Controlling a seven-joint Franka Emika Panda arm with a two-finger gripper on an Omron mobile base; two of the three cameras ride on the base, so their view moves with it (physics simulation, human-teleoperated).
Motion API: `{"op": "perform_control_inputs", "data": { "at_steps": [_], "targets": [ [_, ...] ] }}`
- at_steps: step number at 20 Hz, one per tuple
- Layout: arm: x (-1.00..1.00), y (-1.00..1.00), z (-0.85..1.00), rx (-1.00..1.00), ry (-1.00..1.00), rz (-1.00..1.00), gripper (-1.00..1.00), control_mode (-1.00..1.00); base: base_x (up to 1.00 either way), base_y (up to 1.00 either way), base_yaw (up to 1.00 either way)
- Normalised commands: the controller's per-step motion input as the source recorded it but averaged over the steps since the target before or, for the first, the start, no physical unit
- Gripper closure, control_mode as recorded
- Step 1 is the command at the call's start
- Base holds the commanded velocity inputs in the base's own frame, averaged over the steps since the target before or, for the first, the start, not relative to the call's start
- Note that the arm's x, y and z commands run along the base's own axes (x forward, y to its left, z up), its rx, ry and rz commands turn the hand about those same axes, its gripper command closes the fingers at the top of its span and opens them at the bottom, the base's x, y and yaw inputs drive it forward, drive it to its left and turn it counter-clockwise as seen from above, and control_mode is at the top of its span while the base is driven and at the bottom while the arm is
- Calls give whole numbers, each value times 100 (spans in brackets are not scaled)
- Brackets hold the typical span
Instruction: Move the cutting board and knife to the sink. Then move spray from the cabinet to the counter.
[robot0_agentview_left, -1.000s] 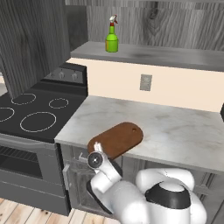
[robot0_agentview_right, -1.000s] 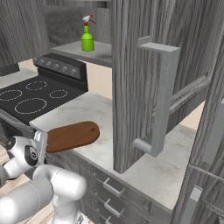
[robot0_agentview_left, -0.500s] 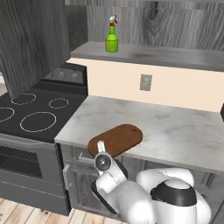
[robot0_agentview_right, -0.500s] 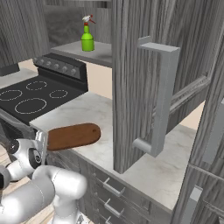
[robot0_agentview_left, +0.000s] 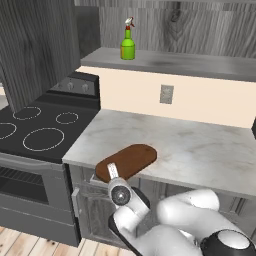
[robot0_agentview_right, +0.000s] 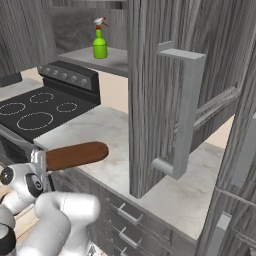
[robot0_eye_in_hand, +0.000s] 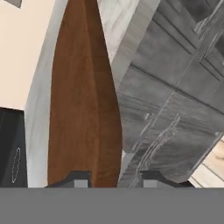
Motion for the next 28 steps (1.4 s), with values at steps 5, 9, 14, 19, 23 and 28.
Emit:
{"op": "perform_control_inputs", "data": {
  "at_steps": [5,9,14,19,23,28],
  "targets": [
    [-74,0,83,0,-30,0,100,-100,0,0,0],
    [-74,0,100,0,-38,0,100,-100,0,0,0],
    [-50,0,96,0,-39,0,100,-100,0,0,0],
    [-57,-1,93,1,-34,1,100,-100,0,0,0],
    [-71,-10,98,6,-33,2,100,-100,0,0,0],
    [-85,-30,81,12,-34,0,100,-100,0,0,0]
  ]
}}
